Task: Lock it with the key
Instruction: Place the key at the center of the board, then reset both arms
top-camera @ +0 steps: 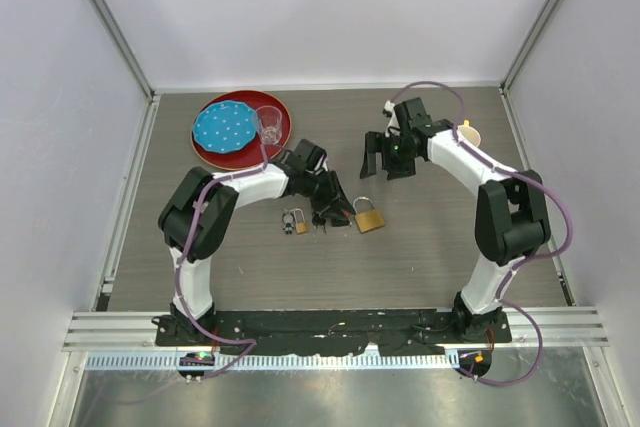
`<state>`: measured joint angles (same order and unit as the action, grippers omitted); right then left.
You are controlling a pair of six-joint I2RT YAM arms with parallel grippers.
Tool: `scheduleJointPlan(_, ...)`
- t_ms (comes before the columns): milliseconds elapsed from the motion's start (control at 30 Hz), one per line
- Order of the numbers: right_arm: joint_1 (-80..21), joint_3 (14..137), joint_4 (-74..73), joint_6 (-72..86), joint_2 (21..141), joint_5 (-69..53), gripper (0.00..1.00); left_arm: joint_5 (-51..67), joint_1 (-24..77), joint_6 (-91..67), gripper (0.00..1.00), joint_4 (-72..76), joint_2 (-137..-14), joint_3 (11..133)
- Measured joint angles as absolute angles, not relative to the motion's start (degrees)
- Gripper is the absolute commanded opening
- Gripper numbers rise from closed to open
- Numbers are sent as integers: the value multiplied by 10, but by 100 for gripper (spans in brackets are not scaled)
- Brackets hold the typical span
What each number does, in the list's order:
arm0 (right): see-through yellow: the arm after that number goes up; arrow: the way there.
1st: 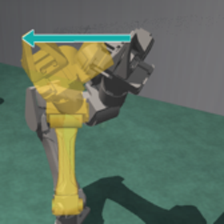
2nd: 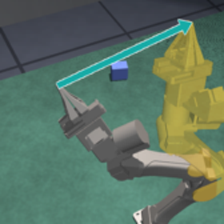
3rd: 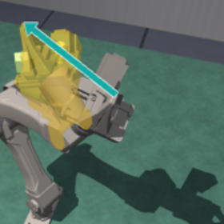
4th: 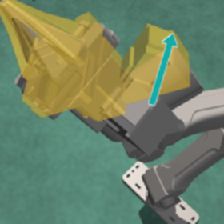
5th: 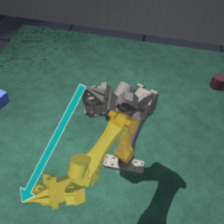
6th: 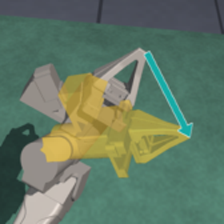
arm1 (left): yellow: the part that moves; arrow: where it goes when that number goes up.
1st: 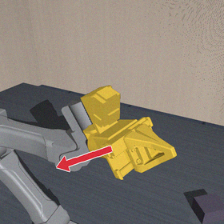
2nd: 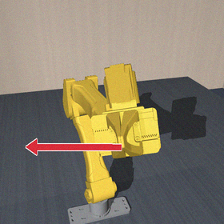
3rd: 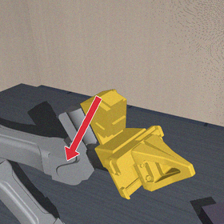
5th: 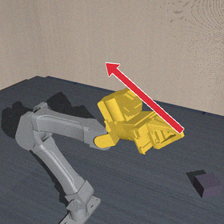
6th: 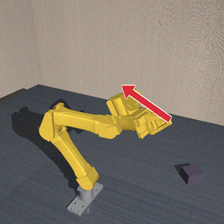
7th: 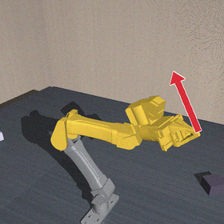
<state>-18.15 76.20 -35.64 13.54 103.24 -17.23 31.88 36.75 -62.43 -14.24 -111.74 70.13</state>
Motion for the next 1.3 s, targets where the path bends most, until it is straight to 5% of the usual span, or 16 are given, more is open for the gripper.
scheduleJointPlan(100,-182,780,-356,142,1000,-173,88,307,368,-618,63,-152,-1112,702)
scheduleJointPlan(333,-182,796,-347,165,958,-199,92,283,363,-618,82,-127,-1030,676)
scheduleJointPlan(400,-182,797,-348,172,958,-206,92,283,357,-630,100,-93,-997,656)
scheduleJointPlan(700,-182,814,-359,198,940,-219,97,262,258,-655,100,5,-857,560)
scheduleJointPlan(1033,-182,808,-361,215,769,-185,98,42,255,-473,100,-293,-717,700)
scheduleJointPlan(1300,-182,732,-348,214,635,-109,98,-126,255,-407,100,-442,-622,650)
